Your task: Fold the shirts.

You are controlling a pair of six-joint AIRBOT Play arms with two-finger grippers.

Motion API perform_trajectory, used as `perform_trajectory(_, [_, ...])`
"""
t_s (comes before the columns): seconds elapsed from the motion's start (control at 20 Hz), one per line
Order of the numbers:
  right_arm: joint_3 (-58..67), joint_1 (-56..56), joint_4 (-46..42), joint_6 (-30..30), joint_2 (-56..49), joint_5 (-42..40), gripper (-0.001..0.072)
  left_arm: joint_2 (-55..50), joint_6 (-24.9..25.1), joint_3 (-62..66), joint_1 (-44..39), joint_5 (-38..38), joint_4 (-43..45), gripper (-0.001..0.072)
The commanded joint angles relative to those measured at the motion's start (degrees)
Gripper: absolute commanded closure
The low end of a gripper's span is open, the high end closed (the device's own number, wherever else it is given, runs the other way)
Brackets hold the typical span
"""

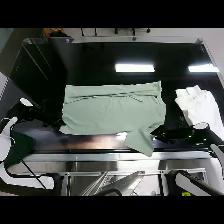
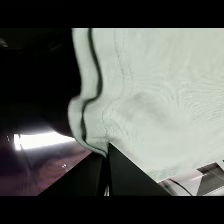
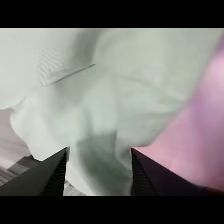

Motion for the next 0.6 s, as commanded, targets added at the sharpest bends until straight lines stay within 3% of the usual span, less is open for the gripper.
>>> perform_trajectory(0.0, [0.2, -7.3, 0.4, 0.3, 4.4, 5.9, 0.0226, 0.2, 0.1, 0.1, 0.1, -0.6, 0.0, 0.0688])
perform_trajectory(0.2, [-0.2, -12.5, -3.2, 0.3, 6.7, 6.5, 0.0226, 0.2, 0.1, 0.1, 0.2, -0.2, 0.0, 0.0688])
perform_trajectory(0.55, [-3.9, -2.8, -1.5, 0.1, -0.6, -0.5, 0.0226, 0.2, 0.1, 0.1, 0.2, -0.4, -0.1, 0.0689])
